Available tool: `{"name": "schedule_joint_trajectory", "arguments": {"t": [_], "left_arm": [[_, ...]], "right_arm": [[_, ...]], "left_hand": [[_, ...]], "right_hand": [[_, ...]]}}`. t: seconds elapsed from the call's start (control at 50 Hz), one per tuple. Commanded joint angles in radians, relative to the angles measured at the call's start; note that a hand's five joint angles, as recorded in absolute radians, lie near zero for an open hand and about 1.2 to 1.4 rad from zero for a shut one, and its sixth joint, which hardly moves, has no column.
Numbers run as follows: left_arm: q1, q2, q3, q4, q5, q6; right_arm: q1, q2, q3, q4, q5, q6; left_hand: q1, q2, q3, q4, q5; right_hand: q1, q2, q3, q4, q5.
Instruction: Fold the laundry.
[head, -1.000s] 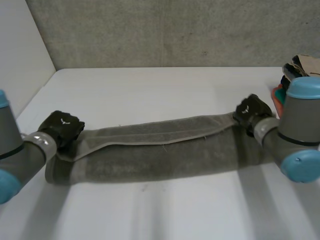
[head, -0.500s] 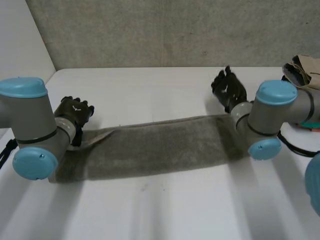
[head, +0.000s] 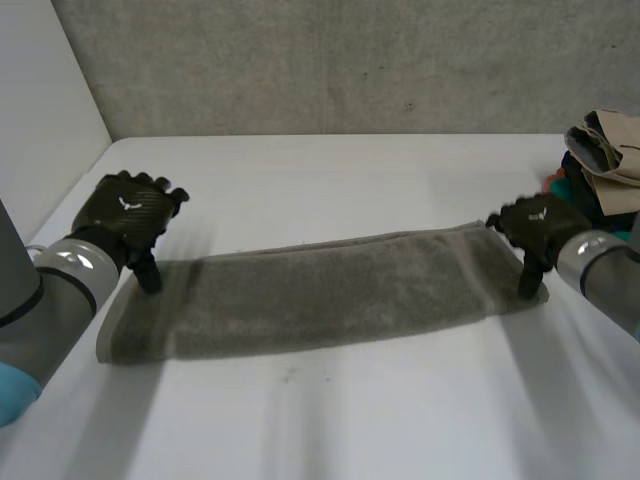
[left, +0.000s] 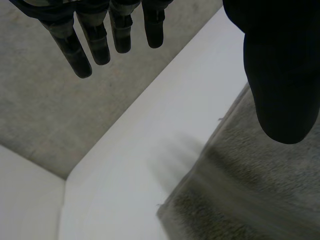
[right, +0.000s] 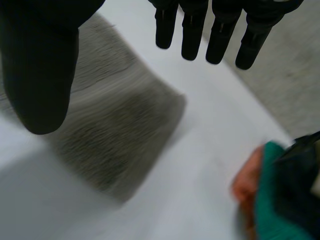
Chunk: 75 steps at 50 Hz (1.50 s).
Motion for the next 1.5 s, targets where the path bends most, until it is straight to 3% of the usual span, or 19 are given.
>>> {"name": "schedule_joint_trajectory", "arguments": {"t": [0.02, 0.22, 0.28, 0.3, 0.32, 0.34, 0.52, 0.62, 0.74, 0.9, 1.02, 1.08, 1.2, 1.3, 1.32, 1.34, 1.4, 1.42, 1.5], "left_arm": [[0.000, -0.017, -0.032, 0.043, 0.021, -0.021], [0.006, -0.021, -0.040, 0.046, 0.023, -0.021], [0.006, -0.020, -0.042, 0.046, 0.023, -0.023], [0.006, -0.020, -0.042, 0.046, 0.023, -0.021], [0.008, -0.020, -0.043, 0.046, 0.023, -0.023], [0.008, -0.020, -0.045, 0.046, 0.023, -0.023], [0.005, -0.009, -0.048, 0.044, 0.023, -0.021], [0.011, 0.006, -0.051, 0.044, 0.021, -0.021], [0.011, 0.017, -0.059, 0.041, 0.018, -0.021], [0.009, 0.068, -0.069, 0.040, 0.018, -0.029], [0.011, 0.114, -0.080, 0.038, 0.020, -0.064], [0.012, 0.128, -0.086, 0.038, 0.020, -0.069], [0.011, 0.129, -0.112, 0.044, 0.023, -0.069], [0.012, 0.129, -0.124, 0.044, 0.023, -0.069], [0.012, 0.129, -0.125, 0.046, 0.023, -0.069], [0.012, 0.129, -0.126, 0.046, 0.024, -0.069], [0.011, 0.129, -0.128, 0.046, 0.024, -0.069], [0.011, 0.129, -0.128, 0.046, 0.024, -0.069], [0.009, 0.129, -0.120, 0.048, 0.027, -0.069]], "right_arm": [[-0.070, 0.015, 0.093, -0.084, -0.087, 0.002], [-0.075, 0.106, 0.087, -0.179, -0.087, -0.003], [-0.078, 0.129, 0.084, -0.182, -0.094, -0.005], [-0.081, 0.130, 0.084, -0.181, -0.094, -0.005], [-0.090, 0.129, 0.082, -0.182, -0.087, -0.009], [-0.095, 0.127, 0.081, -0.184, -0.083, -0.014], [-0.222, 0.009, 0.156, -0.163, -0.067, -0.052], [-0.389, -0.061, 0.208, -0.155, -0.049, -0.248], [-0.411, -0.080, 0.202, -0.158, 0.052, -0.411], [-0.069, -0.172, 0.148, -0.224, 0.048, -0.325], [0.327, -0.155, 0.131, -0.389, 0.022, -0.328], [0.507, -0.065, 0.114, -0.472, -0.009, -0.345], [0.719, 0.148, 0.056, -0.512, -0.072, -0.461], [0.758, 0.241, 0.028, -0.517, -0.084, -0.515], [0.757, 0.244, 0.028, -0.517, -0.081, -0.515], [0.754, 0.238, 0.030, -0.517, -0.071, -0.502], [0.753, 0.220, 0.050, -0.518, -0.060, -0.450], [0.746, 0.194, 0.065, -0.515, -0.046, -0.386], [0.628, 0.025, 0.140, -0.494, -0.011, -0.161]], "left_hand": [[-0.014, -0.027, -0.034, -0.026, -0.046], [-0.014, -0.027, -0.034, -0.026, -0.046], [-0.014, -0.027, -0.034, -0.026, -0.046], [-0.014, -0.027, -0.034, -0.026, -0.046], [-0.014, -0.027, -0.034, -0.026, -0.046], [-0.014, -0.027, -0.034, -0.026, -0.046], [-0.014, -0.027, -0.034, -0.026, -0.046], [-0.014, -0.027, -0.034, -0.026, -0.046], [-0.014, -0.027, -0.034, -0.026, -0.046], [-0.014, -0.027, -0.034, -0.026, -0.046], [-0.014, -0.027, -0.034, -0.026, -0.046], [-0.014, -0.027, -0.034, -0.026, -0.046], [-0.014, -0.027, -0.034, -0.026, -0.046], [-0.014, -0.027, -0.034, -0.026, -0.046], [-0.014, -0.027, -0.034, -0.026, -0.046], [-0.014, -0.027, -0.034, -0.026, -0.046], [-0.014, -0.027, -0.034, -0.026, -0.046], [-0.014, -0.027, -0.034, -0.026, -0.046], [-0.014, -0.027, -0.034, -0.026, -0.046]], "right_hand": [[0.128, 0.129, 0.125, 0.126, 0.120], [0.211, 0.211, 0.208, 0.208, 0.202], [0.360, 0.360, 0.357, 0.357, 0.351], [0.421, 0.422, 0.418, 0.419, 0.412], [0.870, 0.870, 0.867, 0.867, 0.861], [1.065, 1.065, 1.062, 1.062, 1.056], [1.067, 1.067, 1.064, 1.064, 1.058], [1.067, 1.067, 1.064, 1.064, 1.058], [1.067, 1.067, 1.064, 1.064, 1.058], [1.067, 1.067, 1.064, 1.064, 1.058], [1.067, 1.067, 1.064, 1.064, 1.058], [1.067, 1.067, 1.064, 1.064, 1.058], [1.067, 1.067, 1.064, 1.064, 1.058], [1.067, 1.067, 1.064, 1.064, 1.058], [0.963, 0.963, 0.960, 0.960, 0.954], [0.486, 0.486, 0.483, 0.483, 0.477], [-0.055, -0.055, -0.058, -0.058, -0.064], [-0.155, -0.155, -0.158, -0.158, -0.164], [-0.155, -0.155, -0.158, -0.158, -0.164]]}}
